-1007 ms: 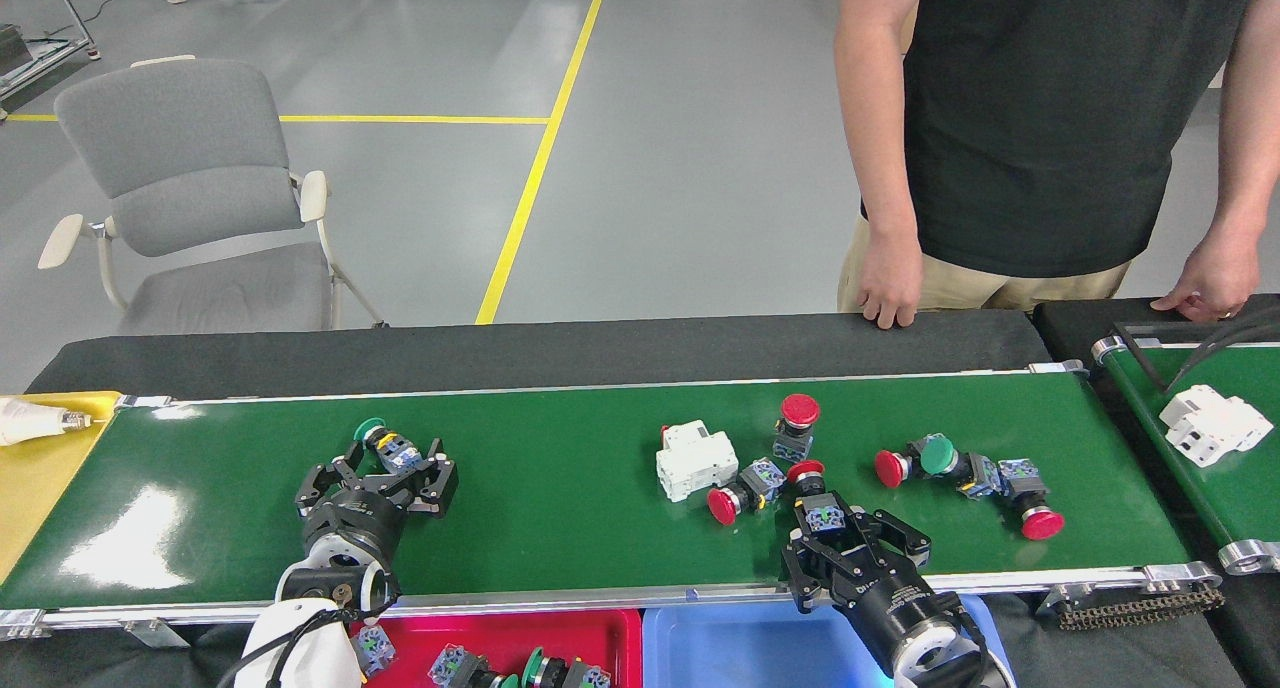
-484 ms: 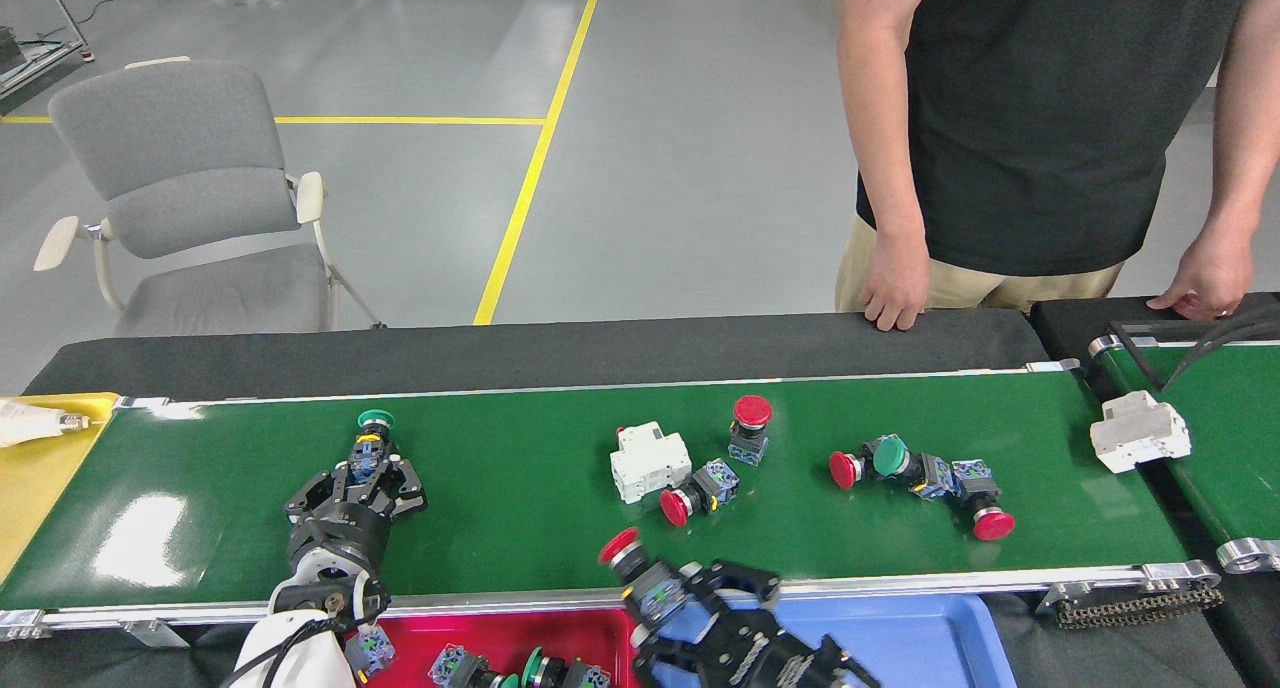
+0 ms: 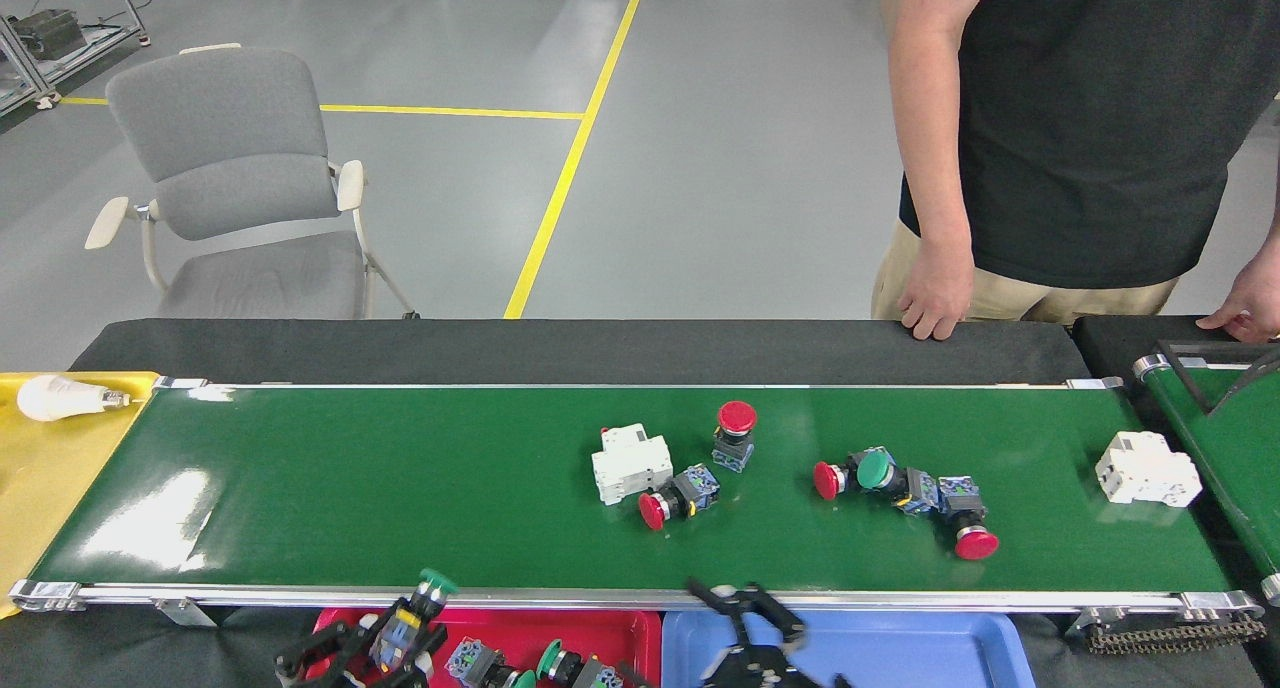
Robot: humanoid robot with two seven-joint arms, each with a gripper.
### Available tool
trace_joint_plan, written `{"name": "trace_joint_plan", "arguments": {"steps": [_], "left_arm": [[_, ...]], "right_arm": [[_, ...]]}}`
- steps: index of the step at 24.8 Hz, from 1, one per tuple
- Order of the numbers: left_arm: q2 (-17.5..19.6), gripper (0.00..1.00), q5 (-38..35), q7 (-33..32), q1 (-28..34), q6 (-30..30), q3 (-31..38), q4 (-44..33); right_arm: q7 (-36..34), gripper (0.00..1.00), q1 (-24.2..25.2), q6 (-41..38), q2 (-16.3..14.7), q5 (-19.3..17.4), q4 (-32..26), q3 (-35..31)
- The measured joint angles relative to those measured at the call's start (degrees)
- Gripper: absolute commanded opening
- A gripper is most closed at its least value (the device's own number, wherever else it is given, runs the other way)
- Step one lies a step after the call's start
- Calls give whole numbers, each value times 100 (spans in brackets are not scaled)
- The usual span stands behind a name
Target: Pick switch part from conveyor to tray
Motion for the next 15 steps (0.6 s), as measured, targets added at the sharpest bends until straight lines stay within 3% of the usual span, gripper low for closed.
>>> {"name": "trace_joint_plan", "arguments": {"steps": [4, 6, 8, 10, 15], "left_arm": [[-330, 98, 44, 7, 2, -28, 604, -4], [-363, 98, 26, 8, -44, 483, 739, -5], [-314, 98, -40, 13, -71, 1478, 782, -5], [-219, 98, -126, 61, -71, 2047, 885, -5], [-53, 99, -280, 418, -75, 2382, 956, -5]], "right_arm": [[-610, 99, 185, 603, 11, -174, 3, -699], [-673, 99, 108, 1019, 4, -161, 43, -702], [-611, 99, -63, 1287, -42, -127, 117, -569], [-386, 99, -245, 1387, -90, -63, 209, -248], [79, 99, -857, 1493, -218, 36, 614, 442]]}}
